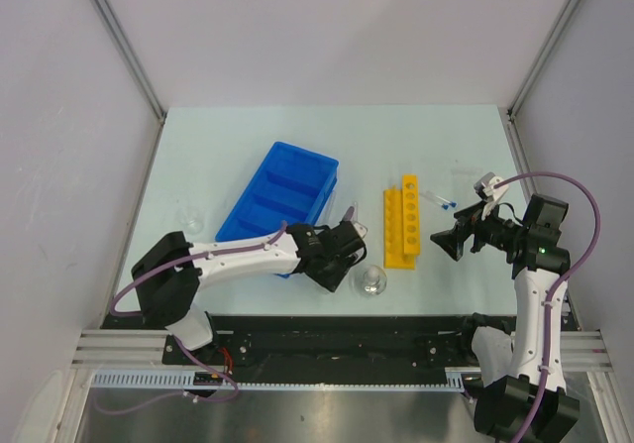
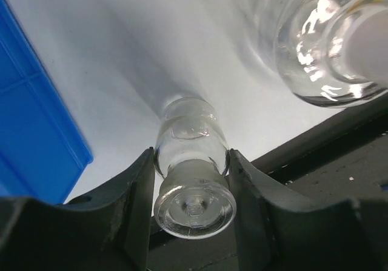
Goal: Organize the chemistry lab equipment
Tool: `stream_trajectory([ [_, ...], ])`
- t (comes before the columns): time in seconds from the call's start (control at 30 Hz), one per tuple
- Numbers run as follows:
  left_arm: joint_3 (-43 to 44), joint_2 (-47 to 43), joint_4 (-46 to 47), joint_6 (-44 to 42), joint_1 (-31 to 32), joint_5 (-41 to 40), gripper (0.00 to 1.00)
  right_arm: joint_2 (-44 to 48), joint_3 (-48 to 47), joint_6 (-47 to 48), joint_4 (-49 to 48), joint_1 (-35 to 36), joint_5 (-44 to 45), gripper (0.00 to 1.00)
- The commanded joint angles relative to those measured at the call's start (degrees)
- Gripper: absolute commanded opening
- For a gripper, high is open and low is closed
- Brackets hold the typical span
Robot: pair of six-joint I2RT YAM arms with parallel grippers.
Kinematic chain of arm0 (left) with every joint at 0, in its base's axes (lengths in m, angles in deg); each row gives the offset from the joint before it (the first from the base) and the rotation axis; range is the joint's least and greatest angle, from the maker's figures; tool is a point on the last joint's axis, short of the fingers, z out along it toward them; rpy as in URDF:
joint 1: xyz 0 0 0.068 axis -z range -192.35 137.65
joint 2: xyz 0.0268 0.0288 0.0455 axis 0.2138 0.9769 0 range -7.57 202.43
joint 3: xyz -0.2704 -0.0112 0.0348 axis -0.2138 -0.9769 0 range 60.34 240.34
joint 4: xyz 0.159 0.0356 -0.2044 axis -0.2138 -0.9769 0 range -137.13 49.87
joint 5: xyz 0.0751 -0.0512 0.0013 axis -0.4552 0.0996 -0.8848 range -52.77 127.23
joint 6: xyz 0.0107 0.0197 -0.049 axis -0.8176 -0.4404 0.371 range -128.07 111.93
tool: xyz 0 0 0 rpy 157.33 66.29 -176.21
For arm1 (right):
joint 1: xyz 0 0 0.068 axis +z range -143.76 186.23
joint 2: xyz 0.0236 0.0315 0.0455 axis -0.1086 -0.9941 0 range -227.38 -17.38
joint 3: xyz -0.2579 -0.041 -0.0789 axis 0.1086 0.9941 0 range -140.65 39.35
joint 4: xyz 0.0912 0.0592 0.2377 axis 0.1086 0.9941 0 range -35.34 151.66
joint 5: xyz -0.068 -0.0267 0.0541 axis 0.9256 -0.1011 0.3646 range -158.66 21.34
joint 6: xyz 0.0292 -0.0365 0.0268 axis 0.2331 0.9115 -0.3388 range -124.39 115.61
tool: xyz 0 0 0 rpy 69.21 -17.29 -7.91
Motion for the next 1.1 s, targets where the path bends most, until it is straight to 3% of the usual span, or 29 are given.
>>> stream_trajectory([
  [0.0,5.9,-2.7,-0.8,-1.8,-1.8,-0.4,0.29,0.8,0.2,1.2,-0.9,0.4,0.3,1.0],
  [0.2,12.5,-3.0,-0.4,-7.1,-9.6,6.3,0.29,0.9,0.1,1.4,-0.8,0.5,0.5,1.0],
  [0.33,22.3,0.0,-2.2,-12.0,-16.4,8.5,0.28,1.0,0.2,1.5,-0.6,0.8,0.8,1.0],
  [0.67,43.9,14.9,-6.9,-17.3,-33.4,11.8,0.27,1.0,0.2,1.8,-0.5,1.3,1.1,1.0],
  [0.87,50.6,24.5,-6.4,-17.3,-38.4,11.1,0.27,0.9,0.2,1.9,-0.3,2.0,1.3,1.0],
  [1.07,56.9,32.5,-7.8,-18.4,-39.6,8.1,0.27,0.6,0.2,2.1,-0.4,2.6,1.5,1.0],
])
